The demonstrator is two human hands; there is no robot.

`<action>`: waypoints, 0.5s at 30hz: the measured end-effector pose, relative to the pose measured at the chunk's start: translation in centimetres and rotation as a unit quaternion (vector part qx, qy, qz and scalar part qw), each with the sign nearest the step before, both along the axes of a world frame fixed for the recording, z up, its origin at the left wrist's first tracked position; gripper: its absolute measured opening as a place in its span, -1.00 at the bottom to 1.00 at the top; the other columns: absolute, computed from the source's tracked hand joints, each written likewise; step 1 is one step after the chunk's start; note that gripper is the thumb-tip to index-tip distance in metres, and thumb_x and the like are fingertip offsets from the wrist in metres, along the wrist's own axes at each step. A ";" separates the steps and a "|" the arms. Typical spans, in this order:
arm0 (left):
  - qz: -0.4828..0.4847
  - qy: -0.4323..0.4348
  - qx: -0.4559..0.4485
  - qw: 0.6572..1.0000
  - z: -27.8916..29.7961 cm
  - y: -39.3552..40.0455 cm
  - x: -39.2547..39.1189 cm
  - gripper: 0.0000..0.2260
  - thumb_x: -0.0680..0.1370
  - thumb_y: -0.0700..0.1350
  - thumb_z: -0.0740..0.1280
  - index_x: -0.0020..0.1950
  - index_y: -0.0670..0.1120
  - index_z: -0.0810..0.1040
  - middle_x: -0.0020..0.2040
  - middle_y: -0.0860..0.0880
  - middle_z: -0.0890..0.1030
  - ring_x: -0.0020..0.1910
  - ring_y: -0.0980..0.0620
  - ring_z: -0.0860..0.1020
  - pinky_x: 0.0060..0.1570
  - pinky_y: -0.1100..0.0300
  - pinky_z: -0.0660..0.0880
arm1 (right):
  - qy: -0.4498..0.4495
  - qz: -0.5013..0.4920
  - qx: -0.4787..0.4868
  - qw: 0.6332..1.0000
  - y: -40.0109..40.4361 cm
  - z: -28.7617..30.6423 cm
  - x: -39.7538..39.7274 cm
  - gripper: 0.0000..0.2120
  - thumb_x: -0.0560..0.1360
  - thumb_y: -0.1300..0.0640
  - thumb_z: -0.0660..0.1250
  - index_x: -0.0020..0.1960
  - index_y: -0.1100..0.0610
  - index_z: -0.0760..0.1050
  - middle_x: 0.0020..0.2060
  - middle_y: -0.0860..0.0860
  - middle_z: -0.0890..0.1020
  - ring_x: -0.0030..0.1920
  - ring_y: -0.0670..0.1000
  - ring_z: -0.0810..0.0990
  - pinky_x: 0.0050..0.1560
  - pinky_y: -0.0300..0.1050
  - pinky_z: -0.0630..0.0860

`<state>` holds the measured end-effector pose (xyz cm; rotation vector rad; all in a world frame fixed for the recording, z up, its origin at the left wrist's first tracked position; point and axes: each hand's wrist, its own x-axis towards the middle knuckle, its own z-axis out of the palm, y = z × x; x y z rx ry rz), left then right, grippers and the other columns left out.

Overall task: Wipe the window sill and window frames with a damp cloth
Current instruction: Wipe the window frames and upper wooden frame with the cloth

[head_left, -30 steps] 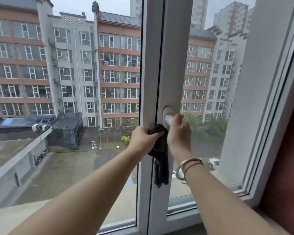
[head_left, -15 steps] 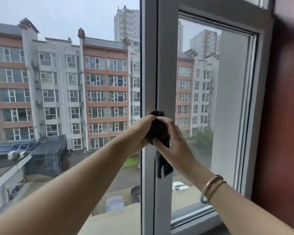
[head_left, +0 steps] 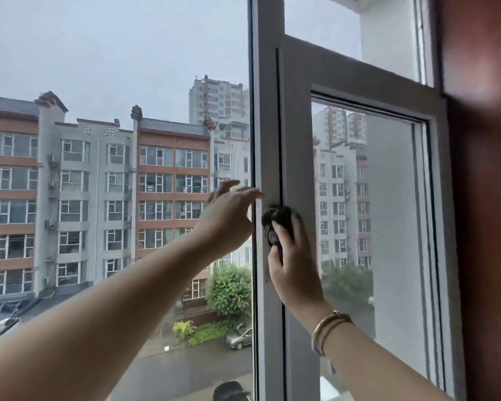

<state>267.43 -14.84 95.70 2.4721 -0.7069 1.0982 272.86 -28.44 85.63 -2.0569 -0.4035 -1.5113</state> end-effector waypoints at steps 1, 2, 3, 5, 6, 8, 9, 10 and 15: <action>0.016 -0.031 0.028 0.999 0.1 0.3 0.5 -0.30 0.41 -0.44 0.13 0.46 0.09 0.30 0.48 0.15 0.28 0.51 0.05 0.02 0.45 0.00 0.02 | -0.002 -0.043 -0.027 0.999 0.2 -0.9 0.1 -0.56 0.60 0.18 0.09 0.48 0.12 0.27 0.52 0.09 0.11 0.53 0.02 0.02 0.51 -0.06 0.06; 0.024 -0.057 0.051 0.997 0.3 0.5 1.1 -0.30 0.41 -0.42 0.14 0.48 0.10 0.25 0.49 0.18 0.25 0.52 0.06 -0.03 0.45 0.02 -0.04 | -0.004 -0.087 -0.052 0.995 0.3 -1.8 0.1 -0.54 0.61 0.12 0.05 0.51 0.09 0.20 0.53 0.10 0.09 0.53 0.04 0.00 0.51 0.01 0.05; 0.031 -0.075 0.069 0.994 0.5 0.5 1.5 -0.29 0.41 -0.41 0.15 0.50 0.10 0.22 0.50 0.20 0.22 0.52 0.07 -0.07 0.43 0.04 -0.07 | 0.003 -0.110 -0.071 0.991 0.3 -2.6 -0.2 -0.52 0.61 0.08 0.01 0.53 0.08 0.14 0.53 0.10 0.07 0.54 0.05 -0.02 0.51 0.04 0.06; 0.039 -0.099 0.091 0.990 0.9 0.4 2.4 -0.28 0.42 -0.40 0.14 0.51 0.10 0.19 0.51 0.23 0.17 0.52 0.07 -0.10 0.36 0.10 -0.11 | 0.023 -0.124 -0.101 0.987 0.2 -3.4 -0.2 -0.49 0.62 0.06 -0.07 0.56 0.06 -0.01 0.54 0.11 0.00 0.54 0.06 -0.06 0.51 0.04 0.06; 0.044 -0.108 0.098 0.988 1.0 0.3 2.5 -0.28 0.42 -0.40 0.14 0.51 0.10 0.19 0.51 0.24 0.16 0.52 0.07 -0.10 0.29 0.13 -0.12 | 0.025 -0.132 -0.112 0.985 0.2 -3.1 0.0 -0.48 0.62 0.06 -0.09 0.56 0.06 -0.06 0.55 0.11 -0.03 0.54 0.07 -0.07 0.51 0.03 0.06; 0.044 -0.124 0.102 0.986 1.9 0.2 3.2 -0.31 0.44 -0.40 0.15 0.51 0.09 0.21 0.51 0.25 0.15 0.51 0.07 -0.08 0.21 0.14 -0.08 | 0.008 -0.155 -0.111 0.982 0.3 -0.4 1.0 -0.47 0.63 0.09 -0.04 0.56 0.07 -0.08 0.55 0.11 -0.04 0.54 0.10 -0.07 0.51 0.04 0.06; 0.042 -0.127 0.096 0.986 2.5 0.3 3.5 -0.31 0.43 -0.40 0.15 0.50 0.09 0.23 0.51 0.25 0.16 0.50 0.06 -0.05 0.19 0.13 -0.05 | -0.005 -0.163 -0.106 0.981 0.4 1.7 1.5 -0.47 0.62 0.12 0.00 0.56 0.08 -0.06 0.54 0.12 -0.03 0.54 0.11 -0.05 0.51 0.05 0.06; 0.039 -0.130 0.090 0.987 3.1 0.5 3.9 -0.31 0.42 -0.40 0.14 0.49 0.08 0.25 0.51 0.25 0.17 0.48 0.04 -0.02 0.16 0.14 -0.03 | -0.011 -0.170 -0.100 0.980 0.5 4.0 1.9 -0.47 0.62 0.15 0.04 0.56 0.09 -0.03 0.54 0.13 -0.02 0.53 0.13 -0.04 0.51 0.06 0.05; 0.007 -0.171 0.075 0.982 5.4 1.0 5.5 -0.32 0.37 -0.40 0.15 0.45 0.06 0.34 0.45 0.25 0.30 0.39 0.04 0.13 -0.09 0.17 -0.02 | -0.026 -0.207 -0.118 0.971 0.0 8.2 2.0 -0.48 0.61 0.19 0.11 0.54 0.13 0.08 0.53 0.12 0.09 0.53 0.12 0.05 0.43 0.07 0.26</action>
